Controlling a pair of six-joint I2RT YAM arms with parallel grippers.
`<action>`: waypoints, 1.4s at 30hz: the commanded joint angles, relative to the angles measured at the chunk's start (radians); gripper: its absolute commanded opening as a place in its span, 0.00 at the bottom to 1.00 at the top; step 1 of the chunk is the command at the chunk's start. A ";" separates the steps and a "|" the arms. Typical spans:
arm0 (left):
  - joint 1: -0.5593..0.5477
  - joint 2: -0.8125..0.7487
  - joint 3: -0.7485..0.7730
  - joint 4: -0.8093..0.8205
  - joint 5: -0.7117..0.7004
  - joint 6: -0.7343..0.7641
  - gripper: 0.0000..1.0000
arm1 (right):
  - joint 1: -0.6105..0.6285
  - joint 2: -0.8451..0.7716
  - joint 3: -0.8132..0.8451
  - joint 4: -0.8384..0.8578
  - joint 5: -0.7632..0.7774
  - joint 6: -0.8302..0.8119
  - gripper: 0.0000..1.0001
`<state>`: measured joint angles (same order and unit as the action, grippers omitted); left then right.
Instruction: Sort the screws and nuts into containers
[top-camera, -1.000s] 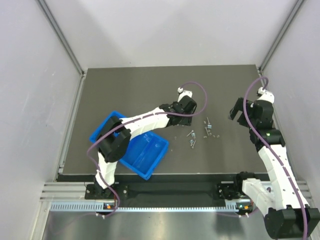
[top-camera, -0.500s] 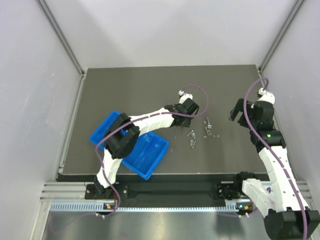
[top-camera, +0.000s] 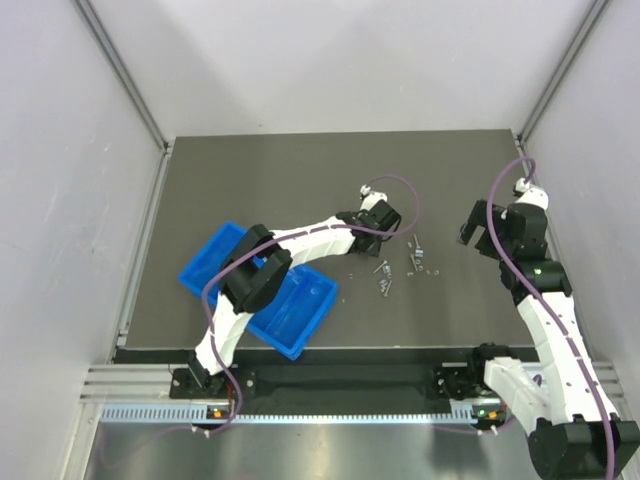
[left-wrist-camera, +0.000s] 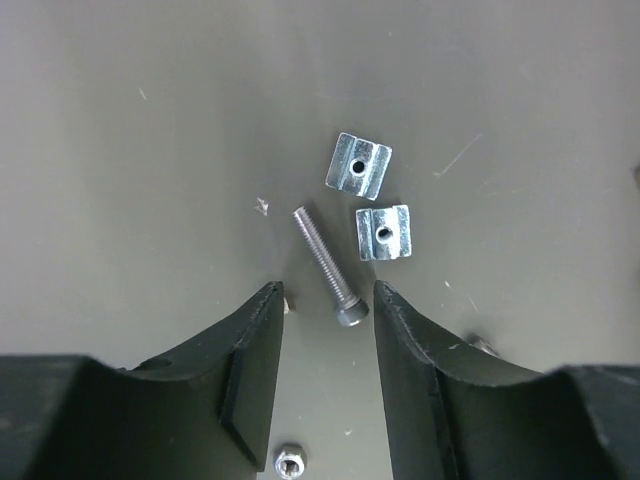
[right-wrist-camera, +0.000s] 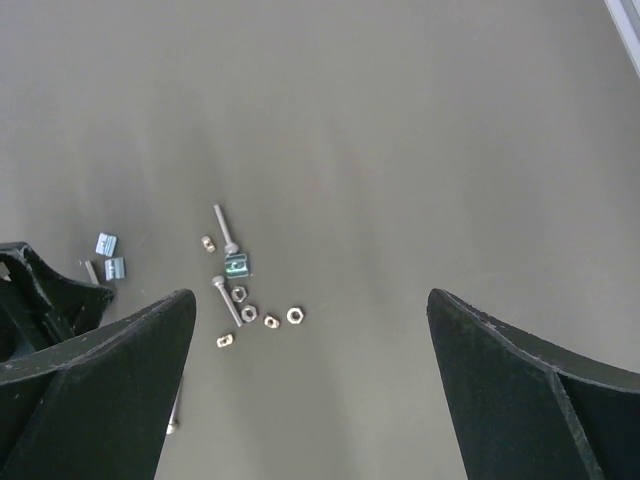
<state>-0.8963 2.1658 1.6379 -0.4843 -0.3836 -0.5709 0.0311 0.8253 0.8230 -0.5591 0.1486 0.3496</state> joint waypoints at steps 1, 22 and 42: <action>0.003 0.017 0.048 -0.007 -0.024 0.003 0.46 | -0.014 -0.015 0.031 -0.002 0.009 -0.003 1.00; 0.008 0.025 0.016 0.006 -0.023 0.022 0.13 | -0.014 -0.029 0.022 -0.010 0.026 0.005 1.00; 0.238 -0.792 -0.486 -0.071 -0.135 -0.167 0.08 | -0.014 -0.040 0.018 -0.015 0.040 0.015 1.00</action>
<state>-0.6754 1.4937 1.2415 -0.4946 -0.4660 -0.6876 0.0296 0.7975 0.8230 -0.5930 0.1711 0.3603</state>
